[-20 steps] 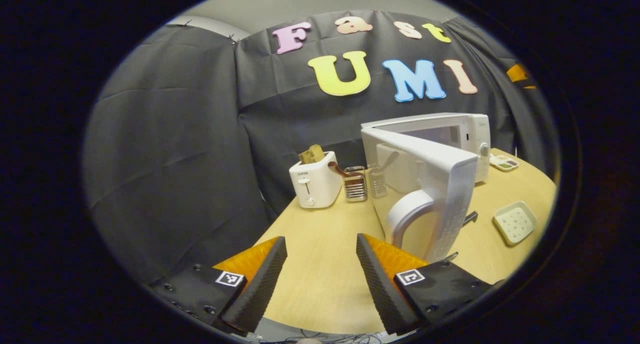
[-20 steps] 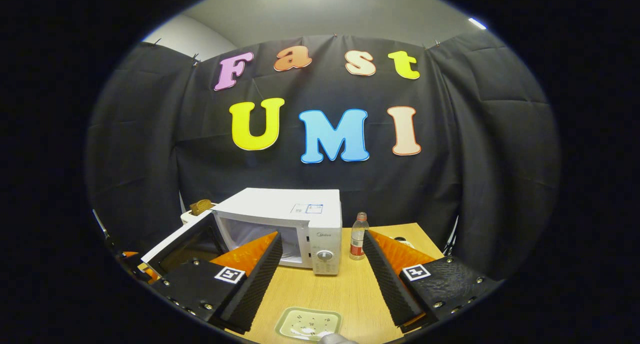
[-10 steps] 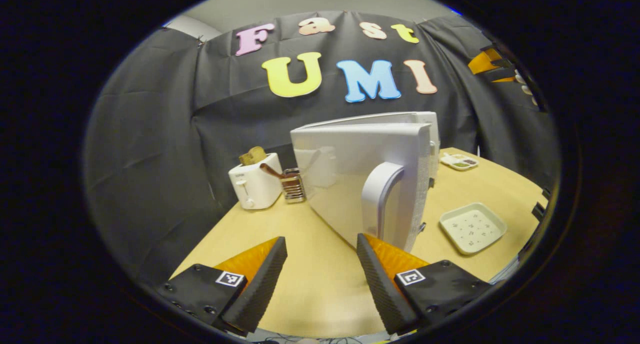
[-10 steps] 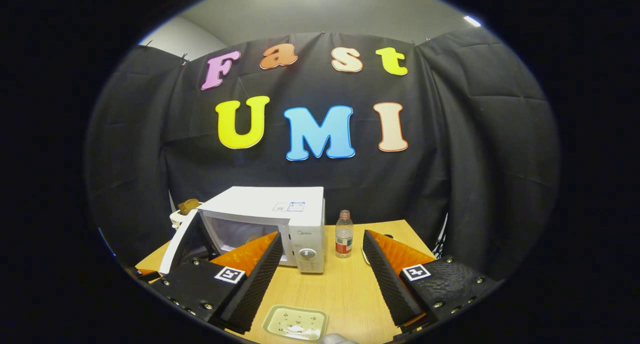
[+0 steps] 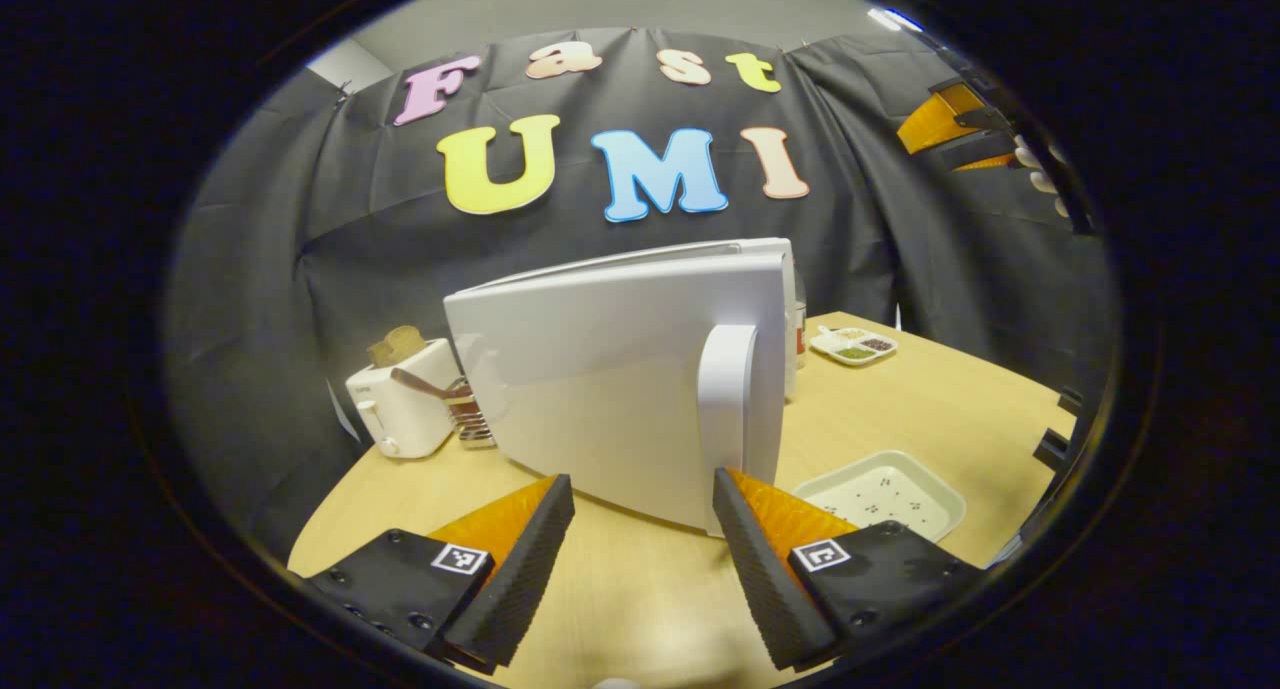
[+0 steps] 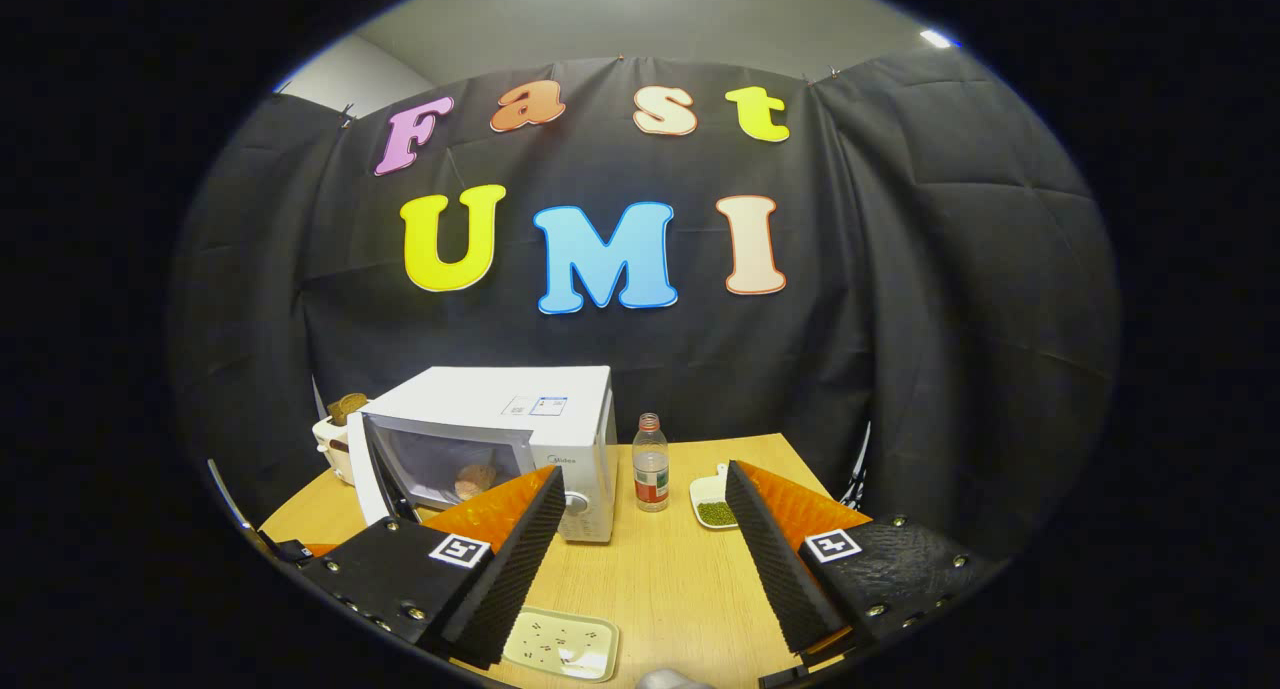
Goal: Open the microwave oven with the left hand, put the food in, and close the microwave oven.
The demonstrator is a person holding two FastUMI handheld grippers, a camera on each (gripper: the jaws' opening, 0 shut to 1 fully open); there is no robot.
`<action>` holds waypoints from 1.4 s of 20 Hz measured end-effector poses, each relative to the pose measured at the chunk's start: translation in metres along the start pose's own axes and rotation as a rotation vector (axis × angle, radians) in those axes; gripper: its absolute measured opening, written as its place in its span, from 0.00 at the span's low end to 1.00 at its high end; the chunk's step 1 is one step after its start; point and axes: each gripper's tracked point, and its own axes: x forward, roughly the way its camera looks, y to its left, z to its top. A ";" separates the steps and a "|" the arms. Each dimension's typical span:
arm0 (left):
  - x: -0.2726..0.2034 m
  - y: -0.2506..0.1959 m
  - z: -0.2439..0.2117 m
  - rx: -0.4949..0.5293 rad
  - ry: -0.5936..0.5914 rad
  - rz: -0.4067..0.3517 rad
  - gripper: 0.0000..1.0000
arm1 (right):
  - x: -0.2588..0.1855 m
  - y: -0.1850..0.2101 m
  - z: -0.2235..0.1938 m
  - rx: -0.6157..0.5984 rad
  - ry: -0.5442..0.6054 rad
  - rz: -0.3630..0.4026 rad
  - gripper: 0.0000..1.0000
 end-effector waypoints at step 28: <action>0.174 -0.055 0.081 -0.044 -0.057 0.037 0.96 | 0.044 -0.057 -0.030 0.031 0.088 -0.010 0.99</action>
